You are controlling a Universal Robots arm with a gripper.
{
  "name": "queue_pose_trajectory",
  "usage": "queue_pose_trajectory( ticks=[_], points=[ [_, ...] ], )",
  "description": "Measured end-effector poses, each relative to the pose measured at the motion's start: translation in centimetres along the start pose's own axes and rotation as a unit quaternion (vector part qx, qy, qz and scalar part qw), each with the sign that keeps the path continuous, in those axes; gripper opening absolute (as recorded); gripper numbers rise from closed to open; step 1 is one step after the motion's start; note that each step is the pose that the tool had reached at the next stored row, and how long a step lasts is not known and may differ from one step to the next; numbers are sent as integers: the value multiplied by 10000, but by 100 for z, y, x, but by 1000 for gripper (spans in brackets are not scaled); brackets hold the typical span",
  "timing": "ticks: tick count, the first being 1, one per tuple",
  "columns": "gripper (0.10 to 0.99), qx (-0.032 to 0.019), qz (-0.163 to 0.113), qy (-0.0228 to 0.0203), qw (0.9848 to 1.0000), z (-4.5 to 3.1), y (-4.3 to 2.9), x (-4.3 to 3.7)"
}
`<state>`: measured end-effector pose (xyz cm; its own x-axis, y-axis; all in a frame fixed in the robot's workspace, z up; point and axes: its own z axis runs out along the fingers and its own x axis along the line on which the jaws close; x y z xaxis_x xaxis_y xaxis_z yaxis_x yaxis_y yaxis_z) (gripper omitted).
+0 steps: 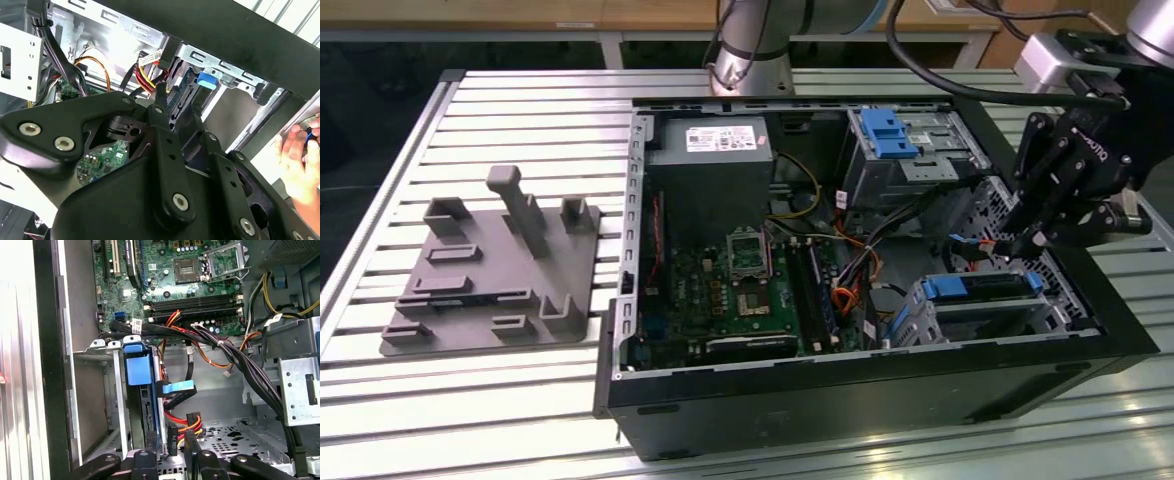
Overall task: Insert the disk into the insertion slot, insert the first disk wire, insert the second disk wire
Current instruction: 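Insert the first disk wire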
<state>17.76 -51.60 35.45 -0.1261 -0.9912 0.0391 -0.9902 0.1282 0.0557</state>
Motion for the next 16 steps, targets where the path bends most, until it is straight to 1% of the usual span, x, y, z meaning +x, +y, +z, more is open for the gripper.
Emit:
queue_pose_trajectory(
  ticks=[7, 16],
  points=[
    [353, -4, 8, 0, 10000, 27, -1, -4],
    [353, -9, 9, 17, 10000, 72, -3, -12]
  ],
)
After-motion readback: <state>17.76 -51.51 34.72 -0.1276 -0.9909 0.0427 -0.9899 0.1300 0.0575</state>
